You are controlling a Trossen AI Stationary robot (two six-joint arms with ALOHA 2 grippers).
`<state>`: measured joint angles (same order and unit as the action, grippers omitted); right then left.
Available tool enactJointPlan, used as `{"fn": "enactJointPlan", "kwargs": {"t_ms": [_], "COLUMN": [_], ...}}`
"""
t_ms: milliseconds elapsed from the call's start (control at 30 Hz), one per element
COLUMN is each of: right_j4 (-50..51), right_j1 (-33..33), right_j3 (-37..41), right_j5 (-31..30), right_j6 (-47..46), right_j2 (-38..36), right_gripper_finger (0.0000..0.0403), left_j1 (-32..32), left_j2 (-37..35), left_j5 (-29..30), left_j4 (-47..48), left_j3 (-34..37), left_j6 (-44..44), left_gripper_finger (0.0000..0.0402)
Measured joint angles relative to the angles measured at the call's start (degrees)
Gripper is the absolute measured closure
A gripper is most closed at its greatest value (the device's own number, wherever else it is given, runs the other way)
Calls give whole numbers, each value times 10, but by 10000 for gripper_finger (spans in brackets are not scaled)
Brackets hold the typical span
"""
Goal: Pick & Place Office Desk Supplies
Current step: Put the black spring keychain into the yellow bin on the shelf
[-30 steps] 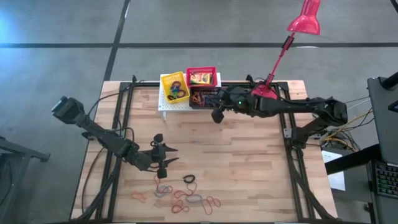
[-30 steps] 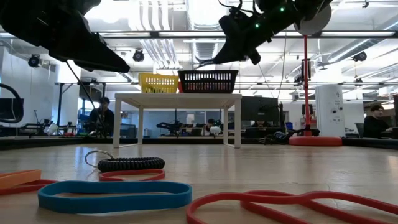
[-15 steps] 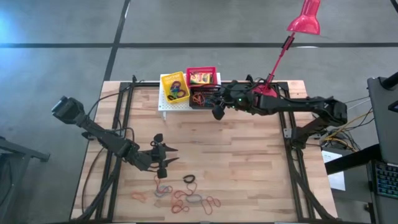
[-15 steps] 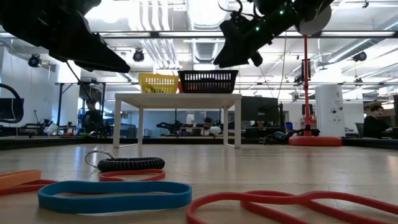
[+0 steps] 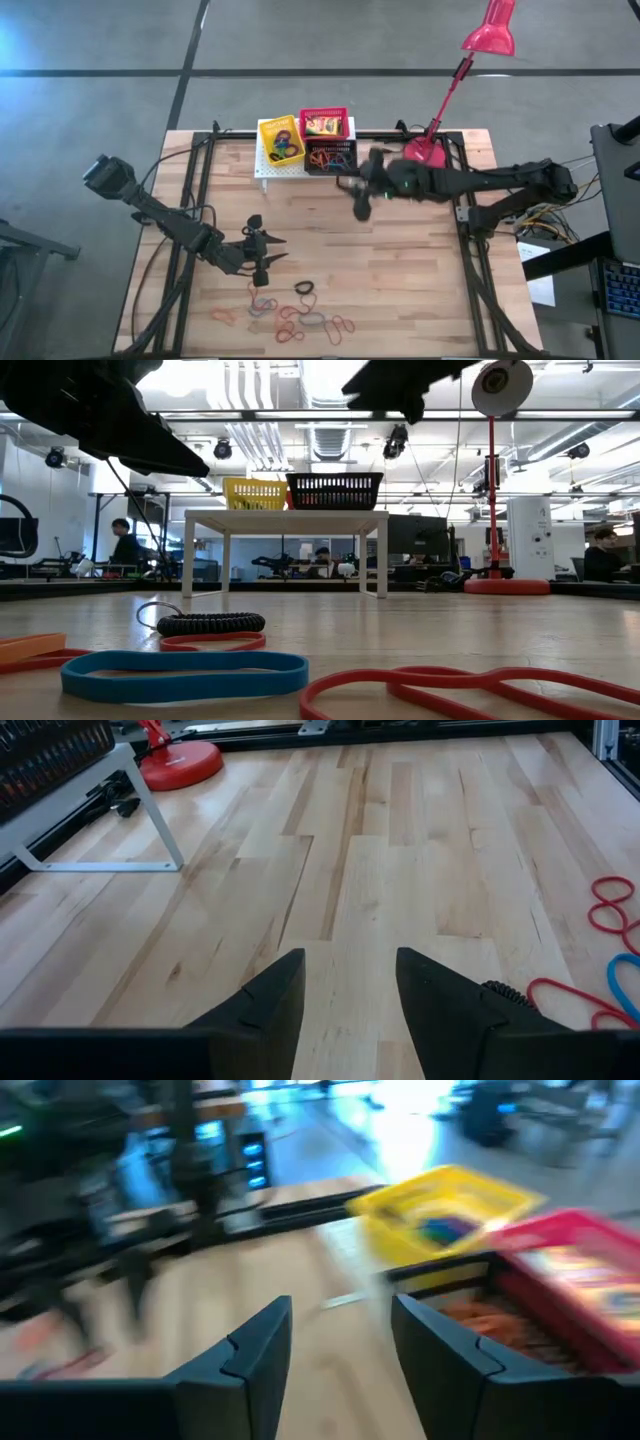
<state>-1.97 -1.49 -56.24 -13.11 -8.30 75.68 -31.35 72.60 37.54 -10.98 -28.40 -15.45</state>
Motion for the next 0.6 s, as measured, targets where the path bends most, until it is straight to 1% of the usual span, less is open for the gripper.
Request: {"fn": "enactJointPlan", "kwargs": {"t_ms": [133, 233, 333, 400, 533, 600], "right_j4": [-1, -19, -46, -61, -166, -209], "right_j1": [89, 149, 194, 213, 230, 228], "right_j3": [13, 26, 32, 33, 32, 26], "right_j5": [-8, -30, -52, -57, -55, -25], "right_j6": [-5, -19, -32, -36, -27, -9], "right_j2": [19, 56, 108, 147, 239, 281], "right_gripper_finger": [246, 253, 260, 264, 272, 275], "left_j1": [0, 0, 0, 0, 1, 1], "left_j2": [0, 0, 0, 0, 0, 0], "left_j5": [0, 0, 1, 2, 2, 2], "left_j4": [-1, -3, -6, -9, -13, -13], "left_j3": [0, 0, 0, 0, 0, 0], "left_j6": [0, 0, 0, 0, 0, 0], "left_gripper_finger": [239, 239, 239, 239, 239, 239]}}
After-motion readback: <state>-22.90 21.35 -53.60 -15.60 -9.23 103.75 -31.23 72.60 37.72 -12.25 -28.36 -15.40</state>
